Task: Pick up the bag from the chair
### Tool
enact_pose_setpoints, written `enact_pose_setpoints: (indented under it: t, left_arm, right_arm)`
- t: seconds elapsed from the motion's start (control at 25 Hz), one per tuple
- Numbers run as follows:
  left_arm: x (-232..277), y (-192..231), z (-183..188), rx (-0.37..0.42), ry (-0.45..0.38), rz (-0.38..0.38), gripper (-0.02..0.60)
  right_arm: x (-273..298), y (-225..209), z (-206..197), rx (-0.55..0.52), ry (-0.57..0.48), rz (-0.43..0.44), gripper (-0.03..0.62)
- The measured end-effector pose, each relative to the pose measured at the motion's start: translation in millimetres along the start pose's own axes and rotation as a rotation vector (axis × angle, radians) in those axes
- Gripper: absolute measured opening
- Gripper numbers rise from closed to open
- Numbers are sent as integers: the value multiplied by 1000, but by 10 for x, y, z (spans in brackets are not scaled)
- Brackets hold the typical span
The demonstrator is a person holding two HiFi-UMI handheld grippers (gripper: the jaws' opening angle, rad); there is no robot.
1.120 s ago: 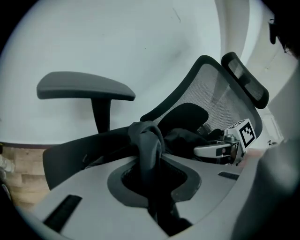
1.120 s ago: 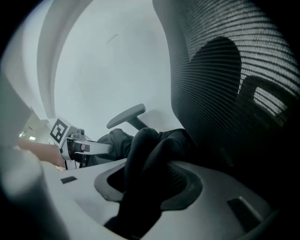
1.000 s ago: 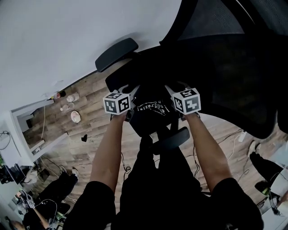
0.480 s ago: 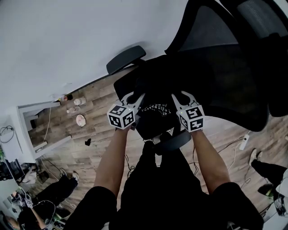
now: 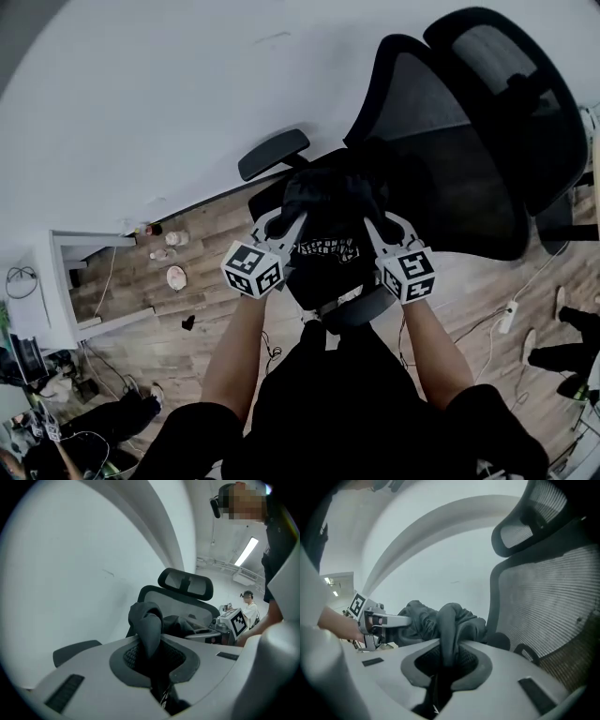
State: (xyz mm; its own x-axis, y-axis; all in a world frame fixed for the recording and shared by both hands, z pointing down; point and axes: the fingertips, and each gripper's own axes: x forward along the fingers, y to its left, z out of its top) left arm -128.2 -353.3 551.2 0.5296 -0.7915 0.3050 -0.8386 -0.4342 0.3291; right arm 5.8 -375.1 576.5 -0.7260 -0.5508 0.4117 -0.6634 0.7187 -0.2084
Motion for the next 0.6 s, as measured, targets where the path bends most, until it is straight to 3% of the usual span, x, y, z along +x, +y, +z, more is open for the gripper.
enact_pose_setpoints:
  t: [0.32, 0.6]
  left_arm:
    - [-414, -461, 851, 154, -166, -31, 49]
    - [-783, -746, 1597, 238, -338, -24, 49]
  right_arm:
    - [-535, 237, 828, -70, -164, -14, 57]
    - [-879, 474, 1566, -148, -301, -6, 57]
